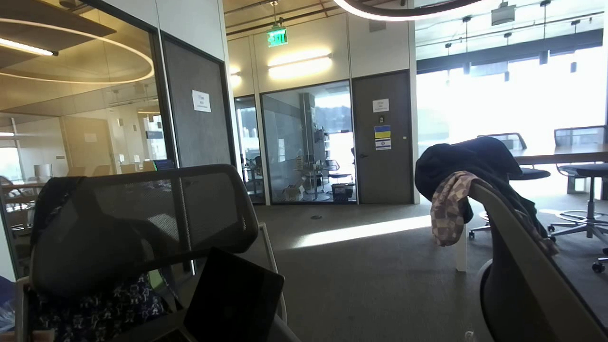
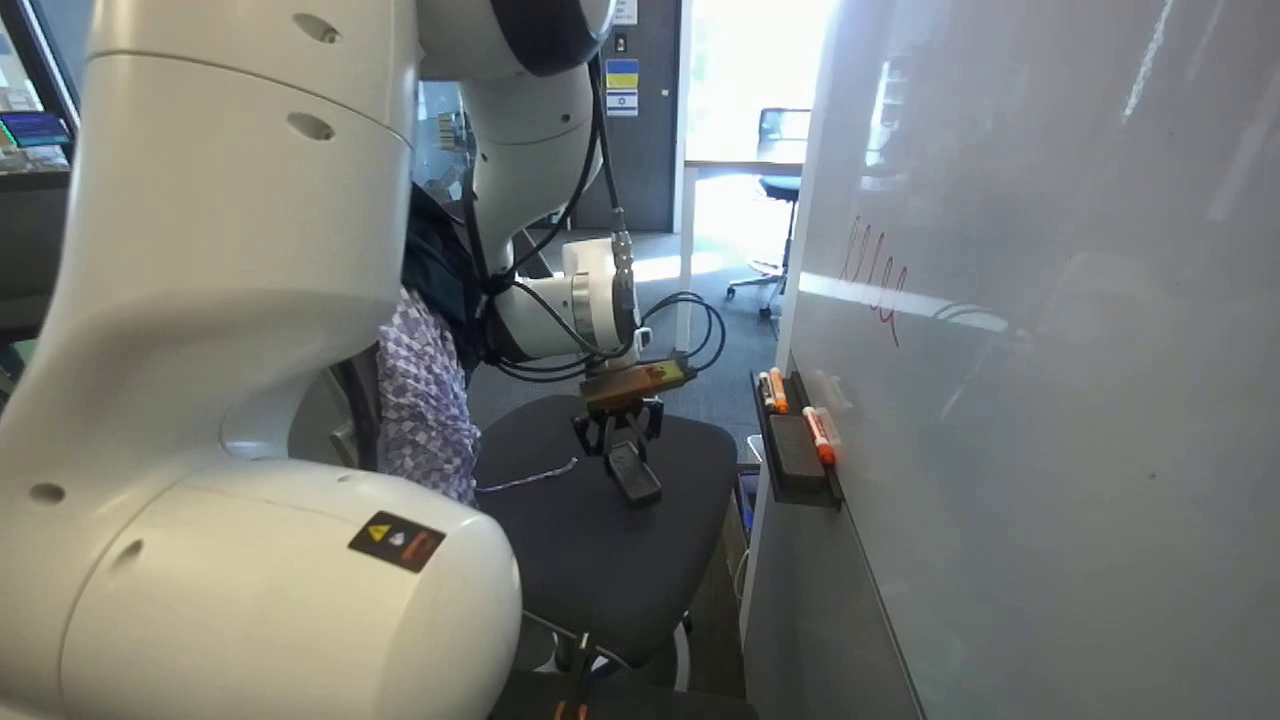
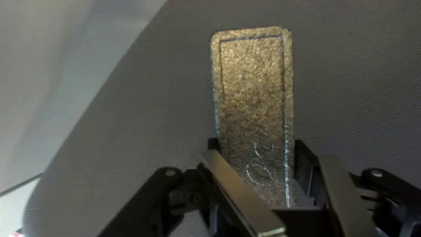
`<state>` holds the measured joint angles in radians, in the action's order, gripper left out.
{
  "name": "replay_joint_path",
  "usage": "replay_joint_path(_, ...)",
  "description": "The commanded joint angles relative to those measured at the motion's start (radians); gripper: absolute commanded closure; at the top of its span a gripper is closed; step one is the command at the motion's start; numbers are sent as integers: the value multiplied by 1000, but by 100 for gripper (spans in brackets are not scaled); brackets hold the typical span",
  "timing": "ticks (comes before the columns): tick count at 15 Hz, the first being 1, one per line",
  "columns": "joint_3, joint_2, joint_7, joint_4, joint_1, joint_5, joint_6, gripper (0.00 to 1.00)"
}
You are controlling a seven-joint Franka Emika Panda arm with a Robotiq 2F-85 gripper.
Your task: Put the clothes on the seat on the backrest of the chair and put the duster on the holder of the whiteboard
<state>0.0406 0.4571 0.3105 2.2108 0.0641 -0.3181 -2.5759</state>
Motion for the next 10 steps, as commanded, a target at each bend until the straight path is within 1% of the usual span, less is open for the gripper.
replay_joint_path(1, 93, -130, -147, 44, -63, -106, 52, 69)
replay_joint_path(3, 140, -169, -254, 36, -93, -204, 79, 69)
replay_joint_path(5, 173, -203, -374, 23, -115, -311, 121, 69)
replay_joint_path(8, 167, -254, -506, 12, -112, -421, 210, 69)
replay_joint_path(10, 149, -281, -558, 5, -97, -456, 272, 69)
